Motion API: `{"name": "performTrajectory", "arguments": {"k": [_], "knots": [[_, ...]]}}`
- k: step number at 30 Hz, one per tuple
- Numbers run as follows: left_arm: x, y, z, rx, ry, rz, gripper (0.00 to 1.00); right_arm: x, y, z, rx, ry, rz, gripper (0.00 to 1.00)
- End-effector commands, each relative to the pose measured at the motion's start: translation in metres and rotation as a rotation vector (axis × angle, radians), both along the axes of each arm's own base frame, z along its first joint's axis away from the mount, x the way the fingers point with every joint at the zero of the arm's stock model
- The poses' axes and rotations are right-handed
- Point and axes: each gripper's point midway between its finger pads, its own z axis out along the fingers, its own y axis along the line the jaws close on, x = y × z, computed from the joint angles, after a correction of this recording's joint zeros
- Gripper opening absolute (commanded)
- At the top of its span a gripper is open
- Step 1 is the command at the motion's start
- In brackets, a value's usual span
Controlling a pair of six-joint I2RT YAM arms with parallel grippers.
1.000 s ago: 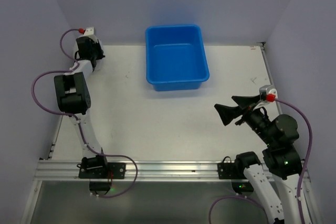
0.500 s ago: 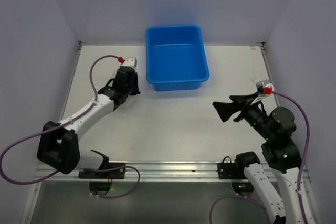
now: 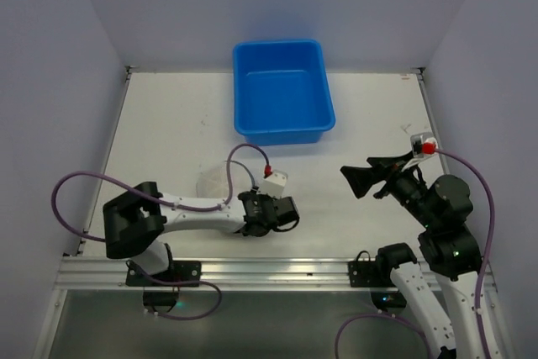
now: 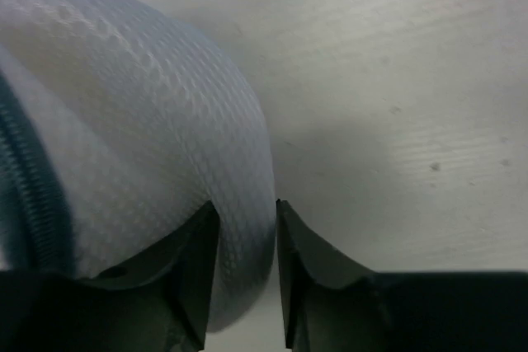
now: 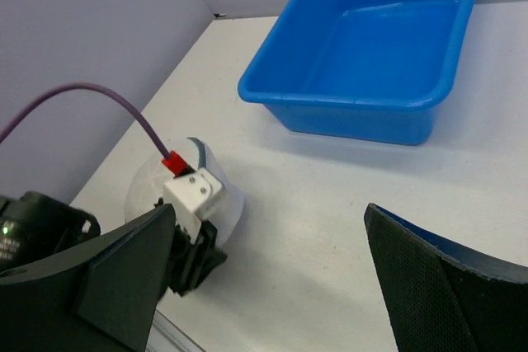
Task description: Unzip the laundry bag and remove the bra
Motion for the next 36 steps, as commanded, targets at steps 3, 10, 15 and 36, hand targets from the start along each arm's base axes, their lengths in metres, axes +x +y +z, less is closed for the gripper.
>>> {"name": "performTrajectory", "arguments": {"k": [3, 10, 15, 36], "knots": [[-0.024, -0.054, 0.011, -0.046, -0.074, -0.002, 0.61, -0.001, -0.005, -0.010, 0.018, 0.038, -0.040, 0.99], [-0.056, -0.099, 0.064, -0.120, -0.122, -0.138, 0.96, -0.004, -0.019, -0.002, 0.032, 0.002, -0.123, 0.99], [-0.054, -0.100, 0.127, -0.281, -0.161, -0.134, 0.98, -0.004, -0.021, 0.012, 0.055, -0.026, -0.137, 0.99], [0.054, 0.031, 0.170, -0.512, -0.280, 0.119, 0.92, 0.036, 0.083, -0.081, 0.037, 0.365, 0.149, 0.99]]}}
